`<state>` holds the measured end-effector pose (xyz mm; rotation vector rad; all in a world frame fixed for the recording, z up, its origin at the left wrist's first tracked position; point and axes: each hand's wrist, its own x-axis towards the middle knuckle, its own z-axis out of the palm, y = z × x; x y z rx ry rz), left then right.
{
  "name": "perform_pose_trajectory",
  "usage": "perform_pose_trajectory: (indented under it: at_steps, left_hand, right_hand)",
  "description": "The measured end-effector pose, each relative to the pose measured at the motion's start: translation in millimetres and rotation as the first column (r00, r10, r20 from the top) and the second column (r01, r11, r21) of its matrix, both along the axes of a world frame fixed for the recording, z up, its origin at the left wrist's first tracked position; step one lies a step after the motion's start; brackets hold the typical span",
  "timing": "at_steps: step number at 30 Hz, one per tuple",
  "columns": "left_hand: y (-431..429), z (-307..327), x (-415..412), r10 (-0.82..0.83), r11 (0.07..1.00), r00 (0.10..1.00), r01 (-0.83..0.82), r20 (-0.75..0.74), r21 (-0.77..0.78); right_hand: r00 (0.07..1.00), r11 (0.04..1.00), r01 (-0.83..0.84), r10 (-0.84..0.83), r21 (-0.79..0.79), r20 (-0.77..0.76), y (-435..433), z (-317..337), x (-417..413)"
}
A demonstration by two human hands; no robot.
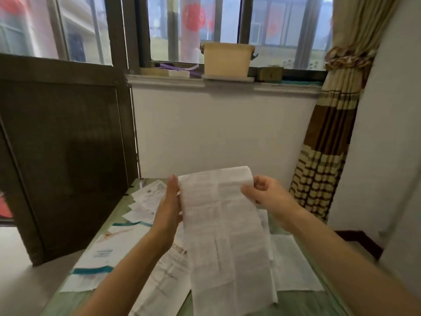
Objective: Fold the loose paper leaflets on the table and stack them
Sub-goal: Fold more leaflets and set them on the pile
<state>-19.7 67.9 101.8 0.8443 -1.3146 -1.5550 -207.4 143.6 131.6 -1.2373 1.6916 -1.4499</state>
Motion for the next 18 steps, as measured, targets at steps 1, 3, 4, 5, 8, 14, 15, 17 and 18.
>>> perform_pose_trajectory:
  at_steps: [1, 3, 4, 5, 8, 14, 15, 17, 18]
  left_hand:
    - [-1, 6, 2, 0.021, 0.997, 0.998, -0.017, 0.059, -0.071]
    - [-2, 15, 4, 0.090, 0.983, 0.991, -0.073, 0.095, -0.168]
    - [-2, 18, 4, 0.101, 0.978, 0.992, -0.085, 0.075, -0.191]
    - [-1, 22, 3, 0.098, 0.976, 0.995, -0.089, 0.037, -0.201]
    - [2, 33, 2, 0.066, 0.973, 0.996, -0.079, -0.068, -0.218]
    - [10, 48, 1, -0.006, 0.952, 0.996, -0.021, -0.086, -0.306]
    - [10, 46, 3, 0.004, 0.945, 0.998, -0.022, -0.055, -0.327]
    - [3, 43, 9, 0.124, 0.894, 0.985, -0.057, 0.122, -0.444]
    - [1, 41, 11, 0.209, 0.856, 0.949, -0.060, 0.238, -0.513]
  right_hand:
    - [0.999, 1.000, 0.007, -0.007, -0.001, -0.043, 1, 4, 3]
    - [0.981, 0.999, 0.049, -0.047, 0.005, -0.188, 2, 13, 9]
    - [0.946, 0.995, 0.099, -0.093, 0.002, -0.311, 2, 18, 11]
    - [0.863, 0.986, 0.164, -0.157, -0.029, -0.480, 4, 25, 14]
    - [0.459, 0.972, 0.145, -0.231, -0.184, -0.858, 6, 49, 20]
    - [0.594, 0.994, -0.066, -0.036, -0.093, -0.803, -4, 87, 36]
    - [0.647, 0.992, -0.096, -0.002, -0.084, -0.762, -4, 92, 36]
    - [0.693, 0.989, -0.134, 0.052, -0.058, -0.719, -4, 101, 34]
    - [0.715, 0.989, -0.144, 0.073, -0.044, -0.696, -3, 104, 32]
